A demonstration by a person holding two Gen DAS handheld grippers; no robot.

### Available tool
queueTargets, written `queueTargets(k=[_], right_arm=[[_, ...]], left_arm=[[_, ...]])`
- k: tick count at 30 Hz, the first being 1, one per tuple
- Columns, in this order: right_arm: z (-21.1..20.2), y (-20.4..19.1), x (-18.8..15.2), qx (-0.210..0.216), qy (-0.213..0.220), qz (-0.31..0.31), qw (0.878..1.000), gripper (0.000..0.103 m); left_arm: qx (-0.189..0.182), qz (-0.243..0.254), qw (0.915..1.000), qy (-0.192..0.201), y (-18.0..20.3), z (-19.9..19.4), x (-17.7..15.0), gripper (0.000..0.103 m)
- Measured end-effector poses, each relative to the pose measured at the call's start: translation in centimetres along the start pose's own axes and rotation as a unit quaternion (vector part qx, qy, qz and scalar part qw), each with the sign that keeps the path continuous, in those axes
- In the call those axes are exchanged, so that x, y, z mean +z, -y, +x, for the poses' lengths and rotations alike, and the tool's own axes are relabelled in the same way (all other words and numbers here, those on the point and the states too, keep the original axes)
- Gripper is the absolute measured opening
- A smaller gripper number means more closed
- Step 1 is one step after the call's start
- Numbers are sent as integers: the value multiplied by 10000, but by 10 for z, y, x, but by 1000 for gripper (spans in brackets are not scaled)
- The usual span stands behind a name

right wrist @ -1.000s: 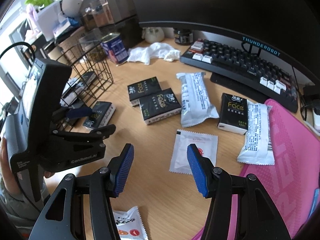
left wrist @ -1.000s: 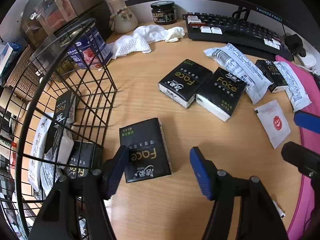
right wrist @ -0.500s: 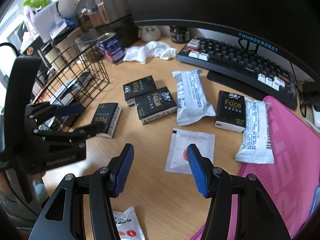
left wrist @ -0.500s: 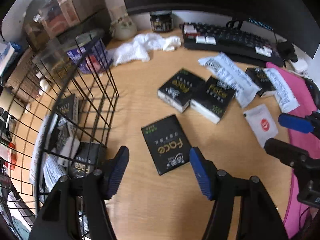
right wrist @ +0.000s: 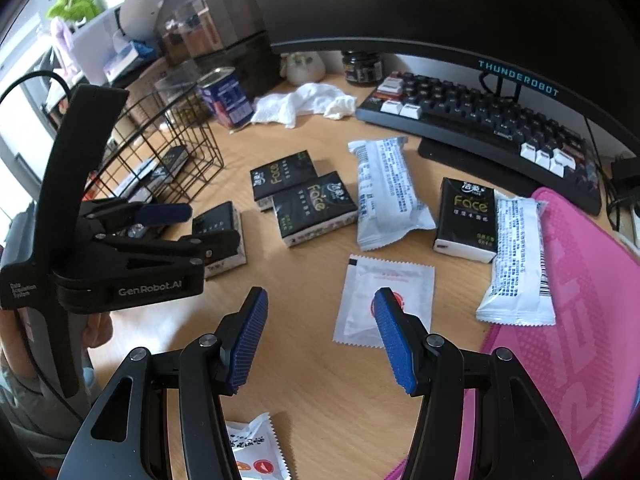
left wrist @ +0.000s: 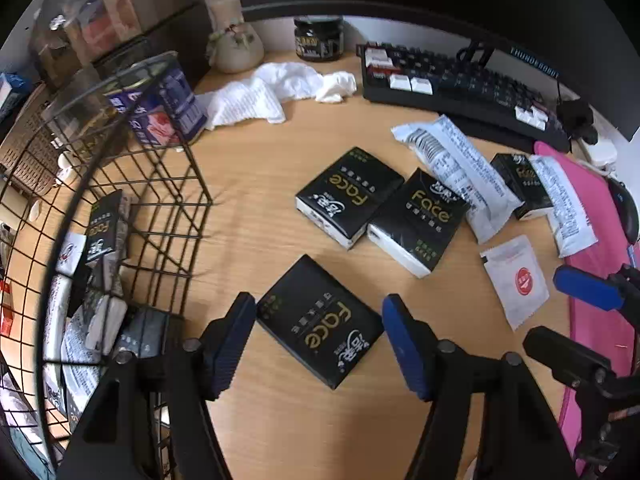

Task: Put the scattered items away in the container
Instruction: 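Move both open tools back over the desk toward a Face pack, then grasp a Face pack with the left tool while the right tool grasps a white snack bar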

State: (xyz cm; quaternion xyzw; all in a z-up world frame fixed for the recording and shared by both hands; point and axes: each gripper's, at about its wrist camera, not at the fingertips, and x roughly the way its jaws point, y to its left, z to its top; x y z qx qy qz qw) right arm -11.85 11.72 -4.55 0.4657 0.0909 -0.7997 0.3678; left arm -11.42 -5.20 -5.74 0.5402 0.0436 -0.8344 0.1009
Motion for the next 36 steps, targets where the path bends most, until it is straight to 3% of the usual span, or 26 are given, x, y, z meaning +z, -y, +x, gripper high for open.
queueTargets(k=[2,6,17,21,30,32,36], right_arm=[[2,1,0,-2,-22,2,10000,55],[4,3,-1,6,-65,33,10000,55],[2,5,-2,4,-75,71,9999,55],[-2,5,-4,-28,-70,80,9999,55],[-3,17,-13,-227,-141,212,9994,55],[-3,22,-13,-321,-132,244,9991,55],[-9,40,-6,-603,-12,372,9975,55]], left_arm=[[109,169,9998,-33,6,6,2,77],[541,618,9966,3,21,10,-4,77],[-245,961,9950,67,38,-19,-26,78],[-83,1036,9946,61,35,-16,-22,78],[-190,1169,9929,-86,38,4,-18,82],[-264,1105,9935,-70,36,3,-18,74],[-390,1146,9926,-59,36,1,-19,73]])
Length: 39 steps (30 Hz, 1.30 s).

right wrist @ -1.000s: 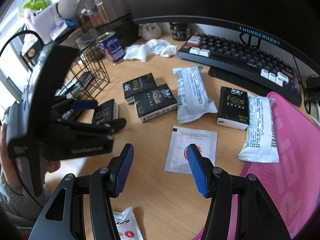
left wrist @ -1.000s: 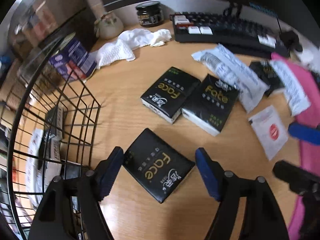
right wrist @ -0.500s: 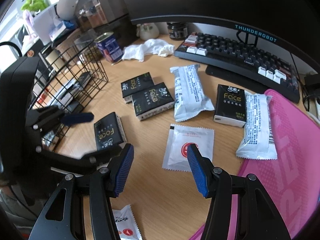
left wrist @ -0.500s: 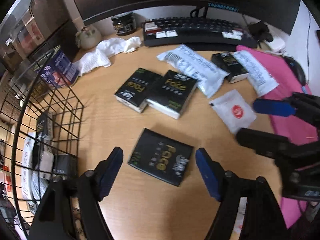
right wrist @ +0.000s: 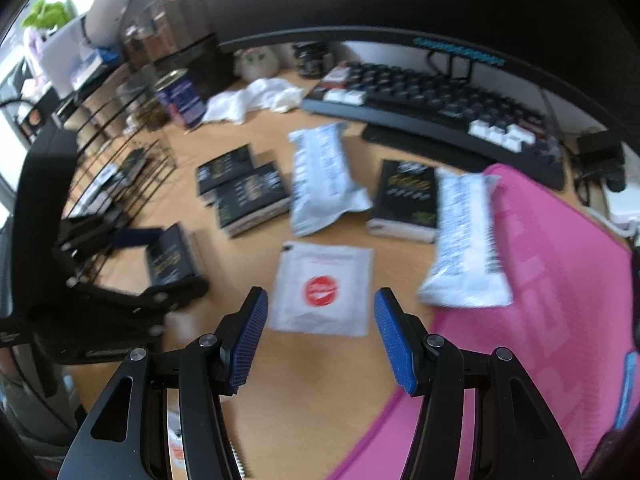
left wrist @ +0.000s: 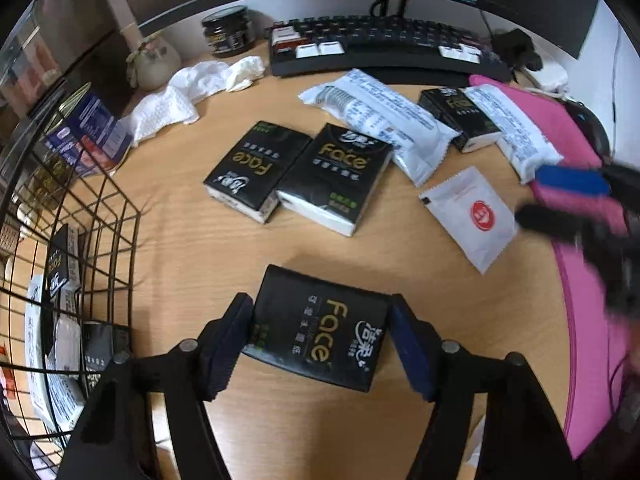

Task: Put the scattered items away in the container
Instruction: 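Grasp a Face pack with the left tool while the right tool grasps a white snack bar, then carry the Face pack and snack bar to the basket and open both tools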

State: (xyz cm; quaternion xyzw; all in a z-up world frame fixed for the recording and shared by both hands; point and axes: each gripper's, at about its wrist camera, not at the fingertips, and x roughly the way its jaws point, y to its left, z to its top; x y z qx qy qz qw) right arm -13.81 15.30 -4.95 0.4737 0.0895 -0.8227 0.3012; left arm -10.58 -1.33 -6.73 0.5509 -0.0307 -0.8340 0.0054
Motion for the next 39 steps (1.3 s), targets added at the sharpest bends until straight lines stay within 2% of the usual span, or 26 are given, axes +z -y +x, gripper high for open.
queueTargets(k=[8,13,15,16,17,19,22,30,34,39], right_arm=[[-2,44,21,-796,123,346,9962,60],[22,62,27,-1154,-100,370,9926,61],[33,67,28,-1113,-237,403,9927,60],[37,68,27,-1038,-267,430,9933,51],[37,67,27,-1120,-255,416,9925,32],[33,63,28,-1316,-235,345,9904,32],[24,59,27,-1179,-146,349,9923,32],[-11,38,19,-1006,181,287,9943,32],[-37,20,17,-978,405,162,9943,32],[-62,-23,21,-683,620,-181,9956,32]], left_arm=[[-213,67,9997,70,0,2,11,71],[-248,135,9996,19,2,9,14,70],[-245,148,9996,12,2,10,13,69],[-250,148,9996,13,2,10,13,69],[-250,137,9996,17,1,10,13,69],[-276,123,9995,29,2,9,13,68],[-330,97,9994,80,2,3,12,68],[-181,191,9988,404,7,-34,7,68],[-123,154,9975,675,7,-63,4,68],[-32,-55,9932,1161,-10,-116,-2,68]])
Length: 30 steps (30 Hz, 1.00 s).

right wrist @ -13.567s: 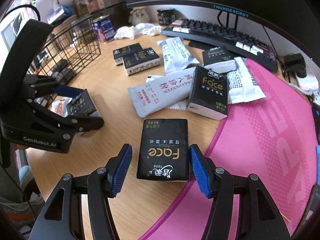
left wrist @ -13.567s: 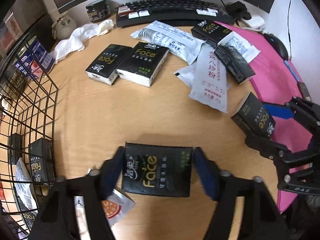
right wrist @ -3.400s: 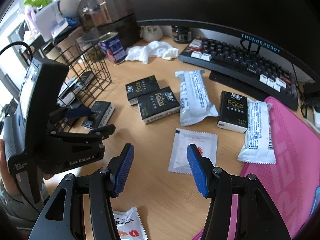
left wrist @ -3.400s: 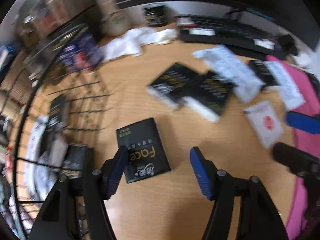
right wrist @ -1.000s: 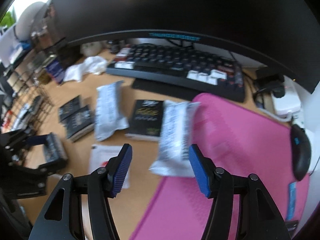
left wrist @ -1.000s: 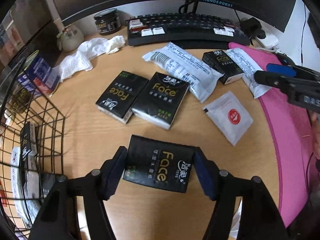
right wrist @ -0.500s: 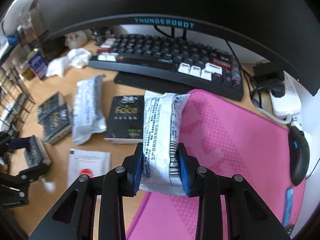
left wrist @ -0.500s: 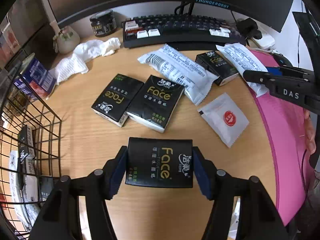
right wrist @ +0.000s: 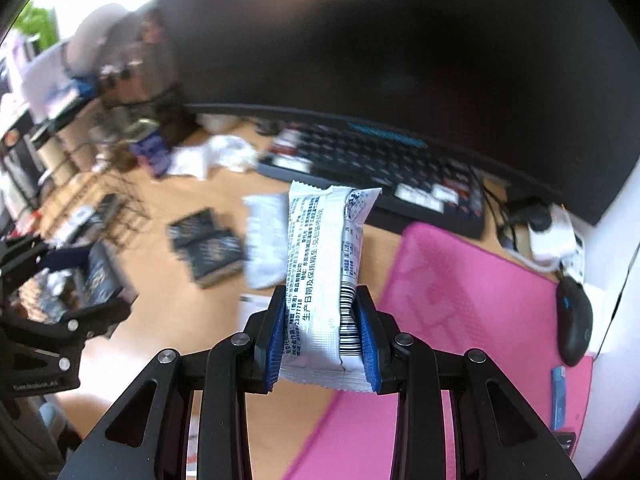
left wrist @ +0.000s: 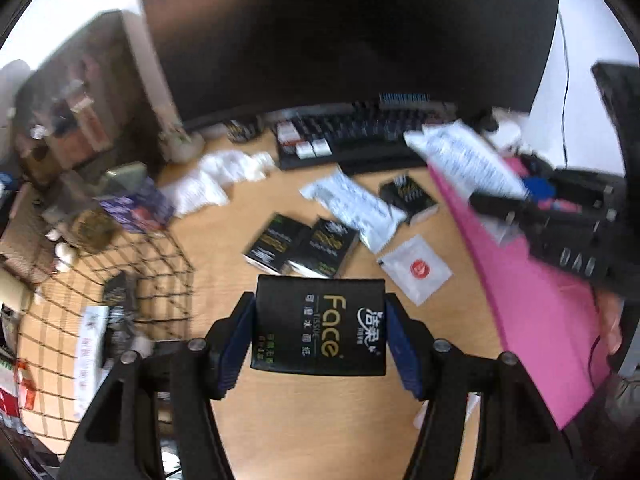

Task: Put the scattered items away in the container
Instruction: 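Carry the Face pack and snack bar to the basket and open both tools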

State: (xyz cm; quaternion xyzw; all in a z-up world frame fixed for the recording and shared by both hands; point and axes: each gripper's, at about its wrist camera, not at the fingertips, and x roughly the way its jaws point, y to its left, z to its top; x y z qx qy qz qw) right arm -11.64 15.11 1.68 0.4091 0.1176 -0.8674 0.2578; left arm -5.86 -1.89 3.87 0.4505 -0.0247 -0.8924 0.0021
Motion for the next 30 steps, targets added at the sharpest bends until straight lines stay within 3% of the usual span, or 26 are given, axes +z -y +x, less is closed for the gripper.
queueTargets(k=[4,8,17,21,30], right_arm=[[-16,-53,17,405,201,-451,9980,32],[-25,-123,40,941,295,-1016,9899,32],[-3,-260,74,1889,197,-1854,9641,32],[15,-285,72,2058,52,-1923,9595,33],[31,-281,66,2115,-120,-1974,9572,34]], left_arm=[[294,-296,9986,331,-35,-42,-2,68],[707,-716,9940,421,-85,-70,-13,68],[1522,-1665,9741,177,-195,-70,-61,68],[1483,-1854,9713,130,-217,-60,-68,68],[1357,-1886,9726,-12,-218,-40,-68,69]])
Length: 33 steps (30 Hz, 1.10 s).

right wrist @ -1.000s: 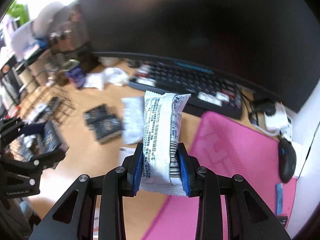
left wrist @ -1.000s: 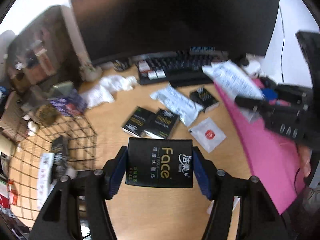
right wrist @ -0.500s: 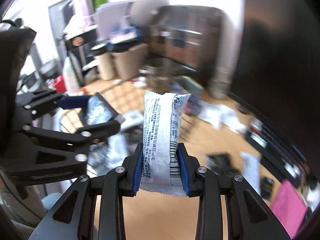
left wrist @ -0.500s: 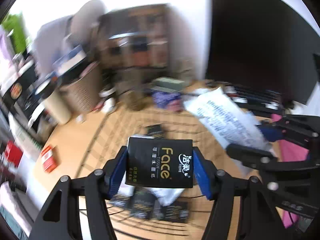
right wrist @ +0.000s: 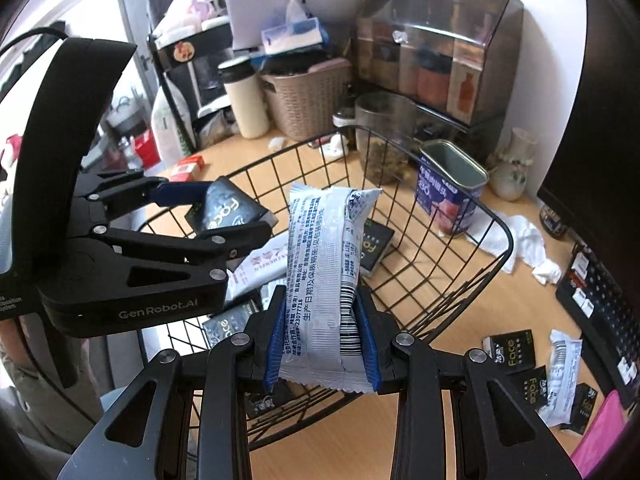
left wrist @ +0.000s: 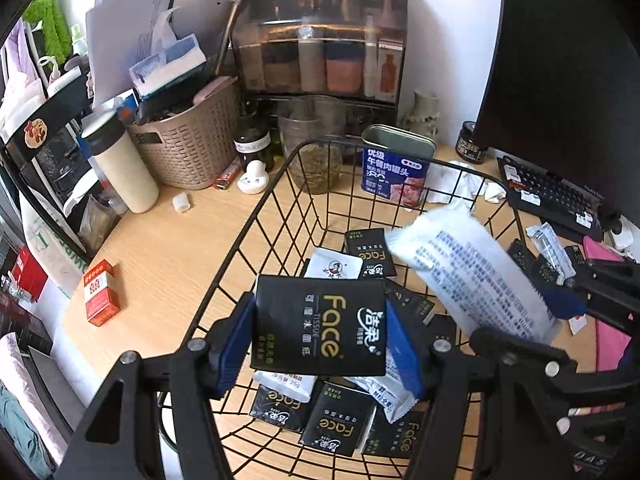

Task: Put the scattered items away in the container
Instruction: 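Carry the Face pack and snack bar to the basket and open both tools, then move both open tools back over the desk toward the Face packs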

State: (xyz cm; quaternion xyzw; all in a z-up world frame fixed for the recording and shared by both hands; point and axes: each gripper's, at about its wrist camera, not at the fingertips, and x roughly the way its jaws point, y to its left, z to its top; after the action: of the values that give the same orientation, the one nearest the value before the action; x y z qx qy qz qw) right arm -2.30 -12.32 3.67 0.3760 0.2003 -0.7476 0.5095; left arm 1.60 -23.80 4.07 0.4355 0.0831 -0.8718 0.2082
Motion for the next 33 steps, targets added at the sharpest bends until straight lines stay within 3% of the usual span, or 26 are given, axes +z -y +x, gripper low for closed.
queueTargets(k=[4,8,12,16,24,28,33], right_arm=[[-4,0,1,-241,127,-103,9996,43],[-11,4,3,-100,188,-2,9998,43],[-19,7,3,-164,247,9,9996,43],[-39,17,1,-267,349,80,9990,43],[-108,91,-38,-1031,599,667,9906,43],[-126,135,-71,-1314,524,1099,9838,43],[-123,184,-115,-1480,242,1525,9769,43]], left_arm=[[-125,3,9999,100,2,-5,0,74],[191,235,9994,182,13,-12,-2,74],[-74,261,9995,190,21,-20,-2,74],[-59,410,9985,357,39,-36,3,74],[-581,1047,9912,567,128,-54,10,74],[-932,1454,9845,318,187,-34,4,74],[-1056,1990,9741,-213,247,21,-8,74]])
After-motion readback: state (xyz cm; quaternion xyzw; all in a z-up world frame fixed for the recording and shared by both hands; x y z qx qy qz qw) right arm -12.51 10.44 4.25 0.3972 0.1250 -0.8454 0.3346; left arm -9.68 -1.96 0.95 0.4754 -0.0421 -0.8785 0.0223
